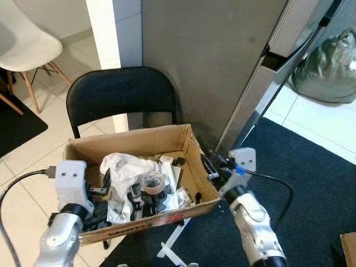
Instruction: Picking trash to rubbish bin
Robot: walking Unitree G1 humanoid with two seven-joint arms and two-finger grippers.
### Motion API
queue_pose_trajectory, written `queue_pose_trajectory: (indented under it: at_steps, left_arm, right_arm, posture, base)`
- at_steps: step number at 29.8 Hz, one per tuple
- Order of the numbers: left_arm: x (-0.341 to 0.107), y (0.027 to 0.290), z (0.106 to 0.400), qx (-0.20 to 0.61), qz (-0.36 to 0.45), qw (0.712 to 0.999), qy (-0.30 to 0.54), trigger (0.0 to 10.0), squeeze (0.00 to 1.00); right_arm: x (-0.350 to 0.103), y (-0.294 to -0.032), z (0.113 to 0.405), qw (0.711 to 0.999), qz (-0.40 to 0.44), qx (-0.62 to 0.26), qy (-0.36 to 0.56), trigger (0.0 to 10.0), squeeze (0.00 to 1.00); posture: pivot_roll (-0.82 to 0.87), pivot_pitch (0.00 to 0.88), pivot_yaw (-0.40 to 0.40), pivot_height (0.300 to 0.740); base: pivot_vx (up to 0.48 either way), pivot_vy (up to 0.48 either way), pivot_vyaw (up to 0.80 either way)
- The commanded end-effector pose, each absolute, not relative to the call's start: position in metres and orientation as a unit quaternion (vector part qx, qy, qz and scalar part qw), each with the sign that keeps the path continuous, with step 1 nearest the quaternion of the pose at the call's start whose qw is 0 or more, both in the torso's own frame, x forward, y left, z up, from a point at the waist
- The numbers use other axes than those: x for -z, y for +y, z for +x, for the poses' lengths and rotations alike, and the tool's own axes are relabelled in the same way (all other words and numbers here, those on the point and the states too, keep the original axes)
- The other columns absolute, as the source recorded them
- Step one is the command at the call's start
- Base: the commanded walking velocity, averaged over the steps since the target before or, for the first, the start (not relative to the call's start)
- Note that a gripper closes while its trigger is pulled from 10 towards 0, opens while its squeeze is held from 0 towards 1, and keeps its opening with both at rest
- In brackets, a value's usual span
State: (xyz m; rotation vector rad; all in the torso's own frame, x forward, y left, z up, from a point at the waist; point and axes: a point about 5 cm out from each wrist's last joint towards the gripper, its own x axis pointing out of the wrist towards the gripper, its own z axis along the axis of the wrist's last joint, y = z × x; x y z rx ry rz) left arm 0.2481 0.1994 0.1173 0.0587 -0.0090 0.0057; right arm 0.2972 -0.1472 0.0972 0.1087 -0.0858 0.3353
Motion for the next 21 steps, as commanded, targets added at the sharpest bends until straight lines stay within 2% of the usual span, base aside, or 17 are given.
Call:
queue_pose_trajectory:
  at_steps: [1,7,13,21]
  left_arm:
    - [-0.108,0.199,0.249,-0.017,0.046,0.999,0.015,10.0,0.0]
    - [-0.104,0.207,0.248,-0.052,0.052,0.997,0.033,10.0,0.0]
    - [-0.104,0.193,0.249,-0.032,0.067,0.997,0.03,10.0,0.0]
    - [-0.105,0.191,0.25,-0.037,0.061,0.997,0.024,10.0,0.0]
  right_arm:
    - [-0.085,-0.15,0.292,0.986,0.054,-0.156,-0.018,10.0,0.0]
    - [-0.086,-0.149,0.285,0.986,0.047,-0.16,-0.022,10.0,0.0]
    - [-0.085,-0.152,0.283,0.988,0.046,-0.146,-0.014,10.0,0.0]
    - [-0.084,-0.152,0.282,0.988,0.047,-0.145,-0.011,10.0,0.0]
  posture:
    - [0.05,0.124,-0.054,0.74]
    - [0.05,0.129,-0.054,0.74]
    - [0.04,0.134,-0.049,0.74]
    - [0.05,0.137,-0.052,0.74]
  base:
    - [0.0,0.0,0.0]
    - [0.0,0.0,0.0]
    - [0.0,0.0,0.0]
    - [0.0,0.0,0.0]
